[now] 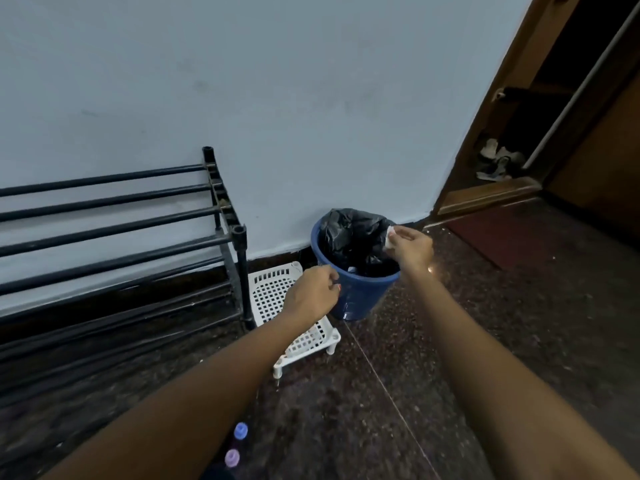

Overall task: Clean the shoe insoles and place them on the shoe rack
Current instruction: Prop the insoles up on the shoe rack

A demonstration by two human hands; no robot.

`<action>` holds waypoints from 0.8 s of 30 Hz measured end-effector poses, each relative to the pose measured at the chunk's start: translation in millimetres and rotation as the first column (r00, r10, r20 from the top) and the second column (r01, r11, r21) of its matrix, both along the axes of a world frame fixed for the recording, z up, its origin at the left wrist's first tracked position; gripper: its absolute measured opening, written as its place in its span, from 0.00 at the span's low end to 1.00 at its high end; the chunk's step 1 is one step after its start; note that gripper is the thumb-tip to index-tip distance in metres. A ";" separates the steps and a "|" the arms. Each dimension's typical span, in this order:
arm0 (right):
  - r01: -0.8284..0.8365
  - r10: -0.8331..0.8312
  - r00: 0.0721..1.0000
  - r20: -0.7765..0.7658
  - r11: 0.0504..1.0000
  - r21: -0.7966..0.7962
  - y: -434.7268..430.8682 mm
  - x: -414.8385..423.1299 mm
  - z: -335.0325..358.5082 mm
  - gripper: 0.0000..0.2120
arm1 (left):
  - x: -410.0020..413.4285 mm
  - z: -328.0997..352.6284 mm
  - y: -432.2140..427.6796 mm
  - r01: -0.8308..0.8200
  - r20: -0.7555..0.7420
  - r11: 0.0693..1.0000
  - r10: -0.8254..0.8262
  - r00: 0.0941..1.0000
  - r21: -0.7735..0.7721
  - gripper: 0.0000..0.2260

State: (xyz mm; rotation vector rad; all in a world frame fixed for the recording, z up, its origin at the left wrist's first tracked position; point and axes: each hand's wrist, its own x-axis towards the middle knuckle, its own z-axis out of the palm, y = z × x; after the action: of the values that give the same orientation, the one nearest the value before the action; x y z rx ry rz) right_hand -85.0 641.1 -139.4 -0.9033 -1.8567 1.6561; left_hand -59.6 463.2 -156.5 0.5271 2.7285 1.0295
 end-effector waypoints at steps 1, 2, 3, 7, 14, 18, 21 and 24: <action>0.008 -0.008 1.000 -0.012 1.000 -0.020 2.5 -8.3 8.2 0.10 | -5.2 4.6 1.3 0.002 -0.006 1.000 -0.002 1.000 -0.004 0.11; 0.014 -0.015 1.000 -0.019 0.999 -0.035 5.1 -16.0 16.8 0.12 | -11.8 10.2 4.0 0.005 -0.012 1.000 -0.005 1.000 -0.007 0.11; 0.018 -0.019 1.000 -0.019 0.999 -0.043 7.1 -21.7 22.4 0.14 | -16.8 15.5 6.5 0.002 -0.016 1.000 -0.002 1.000 -0.005 0.11; 0.033 -0.032 0.999 0.029 0.998 -0.044 13.3 -31.5 30.4 0.17 | -35.5 34.0 21.7 -0.014 -0.038 1.000 0.015 0.999 0.024 0.12; 0.007 -0.011 0.997 0.075 0.999 0.047 11.7 -12.1 -5.6 0.15 | -38.3 24.4 47.4 -0.015 -0.085 0.999 0.017 0.996 0.034 0.14; -0.063 0.054 0.994 0.092 0.993 0.096 -3.0 12.5 -26.3 0.14 | -24.4 9.9 46.2 0.004 -0.119 0.999 0.000 0.993 0.033 0.15; -0.137 0.104 0.984 0.143 0.959 0.249 -20.8 36.5 -39.8 0.13 | -5.0 1.1 34.7 -0.011 -0.144 0.999 0.015 0.989 0.031 0.16; -0.224 0.155 0.968 0.196 0.889 0.400 -46.8 64.9 -49.1 0.15 | 21.3 -4.1 12.7 -0.036 -0.173 0.999 0.038 0.984 0.016 0.17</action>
State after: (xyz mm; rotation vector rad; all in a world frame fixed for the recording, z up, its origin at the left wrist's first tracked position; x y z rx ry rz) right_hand -20.2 594.3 -188.4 -0.6999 -2.3573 1.2311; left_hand -38.3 475.9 -160.5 0.5969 2.8953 1.0572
